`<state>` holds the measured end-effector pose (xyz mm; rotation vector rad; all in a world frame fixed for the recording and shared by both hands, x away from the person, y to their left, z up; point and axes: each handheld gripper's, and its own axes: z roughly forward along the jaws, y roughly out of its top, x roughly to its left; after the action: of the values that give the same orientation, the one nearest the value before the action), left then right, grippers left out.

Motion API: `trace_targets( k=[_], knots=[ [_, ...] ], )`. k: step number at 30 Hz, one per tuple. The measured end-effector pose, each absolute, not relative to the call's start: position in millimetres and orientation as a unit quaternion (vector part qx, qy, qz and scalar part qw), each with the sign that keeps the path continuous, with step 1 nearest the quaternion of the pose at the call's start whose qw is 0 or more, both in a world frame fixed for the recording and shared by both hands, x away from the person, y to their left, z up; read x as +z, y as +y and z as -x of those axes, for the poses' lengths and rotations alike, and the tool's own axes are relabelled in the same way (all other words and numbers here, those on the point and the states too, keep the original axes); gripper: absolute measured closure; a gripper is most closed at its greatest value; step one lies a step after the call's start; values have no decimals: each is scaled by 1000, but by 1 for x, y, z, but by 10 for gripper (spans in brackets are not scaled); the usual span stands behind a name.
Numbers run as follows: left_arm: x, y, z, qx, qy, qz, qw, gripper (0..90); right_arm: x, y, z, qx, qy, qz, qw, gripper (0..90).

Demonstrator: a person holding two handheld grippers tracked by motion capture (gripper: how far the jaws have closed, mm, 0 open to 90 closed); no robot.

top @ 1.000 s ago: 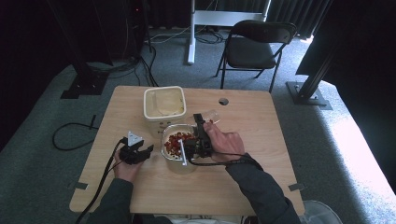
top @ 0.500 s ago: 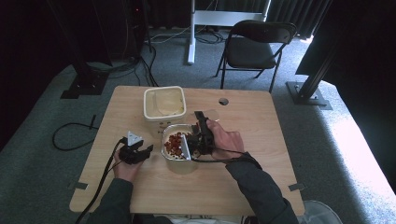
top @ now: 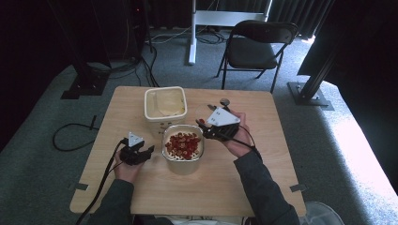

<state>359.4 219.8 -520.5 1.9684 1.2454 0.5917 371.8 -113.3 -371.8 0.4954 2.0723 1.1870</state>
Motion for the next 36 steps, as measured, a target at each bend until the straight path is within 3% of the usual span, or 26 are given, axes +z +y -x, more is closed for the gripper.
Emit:
trace_targets(
  k=[4,12,16,21,29,36],
  knots=[
    [-520,220,-359,230,484,-764,360,493,-367,-127,-384,504,787,-224,278,342],
    [-520,220,-359,231,483,-764,360,493,-367,-141,-398,546,769,-267,199,340],
    [-520,220,-359,231,483,-764,360,493,-366,-142,-397,539,771,-268,208,337],
    [-520,220,-359,231,483,-764,361,493,-363,-131,-386,484,793,-236,285,334],
    [-520,220,-359,231,483,-763,361,493,-358,-121,-393,477,793,-235,296,333],
    [-520,220,-359,232,483,-763,361,493,-355,-113,-410,501,785,-246,268,330]
  ],
)
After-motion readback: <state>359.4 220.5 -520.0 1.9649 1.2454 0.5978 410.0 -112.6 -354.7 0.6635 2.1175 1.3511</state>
